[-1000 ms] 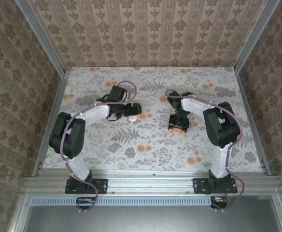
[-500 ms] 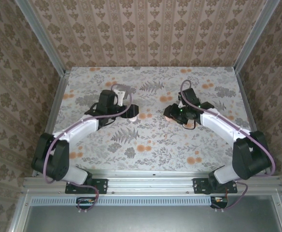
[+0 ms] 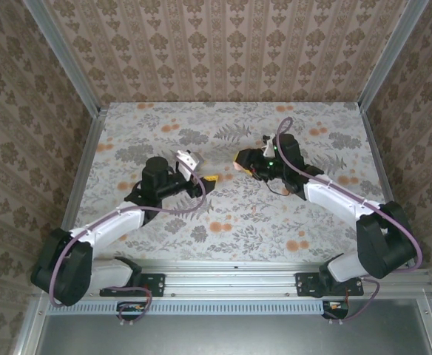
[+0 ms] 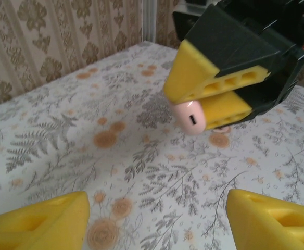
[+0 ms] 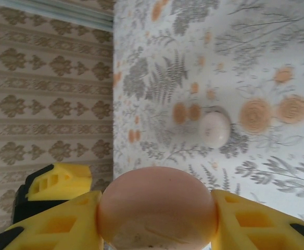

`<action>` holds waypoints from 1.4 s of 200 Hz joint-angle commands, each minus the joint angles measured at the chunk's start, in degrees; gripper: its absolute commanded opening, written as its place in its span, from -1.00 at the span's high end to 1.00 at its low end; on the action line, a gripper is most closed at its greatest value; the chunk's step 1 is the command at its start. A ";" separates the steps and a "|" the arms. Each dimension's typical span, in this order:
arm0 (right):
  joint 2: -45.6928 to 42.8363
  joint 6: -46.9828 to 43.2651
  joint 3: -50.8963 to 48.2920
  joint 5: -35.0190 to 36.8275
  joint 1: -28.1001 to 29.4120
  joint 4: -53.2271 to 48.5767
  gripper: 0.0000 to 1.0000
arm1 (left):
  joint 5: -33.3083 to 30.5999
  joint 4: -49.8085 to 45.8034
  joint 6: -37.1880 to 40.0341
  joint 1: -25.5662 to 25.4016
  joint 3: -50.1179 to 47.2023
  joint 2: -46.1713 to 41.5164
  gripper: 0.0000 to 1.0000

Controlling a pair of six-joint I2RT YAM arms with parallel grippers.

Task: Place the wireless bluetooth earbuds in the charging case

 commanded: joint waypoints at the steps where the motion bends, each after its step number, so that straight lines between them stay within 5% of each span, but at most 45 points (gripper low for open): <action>1: -0.82 2.12 -1.13 -0.76 2.16 6.45 0.09 | -0.54 4.79 2.00 -0.49 -1.36 -0.28 -0.36; 122: 2.02 7.01 -2.92 1.54 10.05 20.63 0.10 | -3.77 13.38 -2.48 -3.61 -2.48 2.27 -0.28; 215: 2.49 7.14 -4.97 3.00 11.04 21.50 0.10 | -5.55 16.74 -5.81 -3.61 -3.78 1.31 0.07; 280: 0.91 6.02 -5.16 3.52 11.04 20.12 0.05 | -5.22 16.66 -7.82 -3.48 -3.50 0.27 0.64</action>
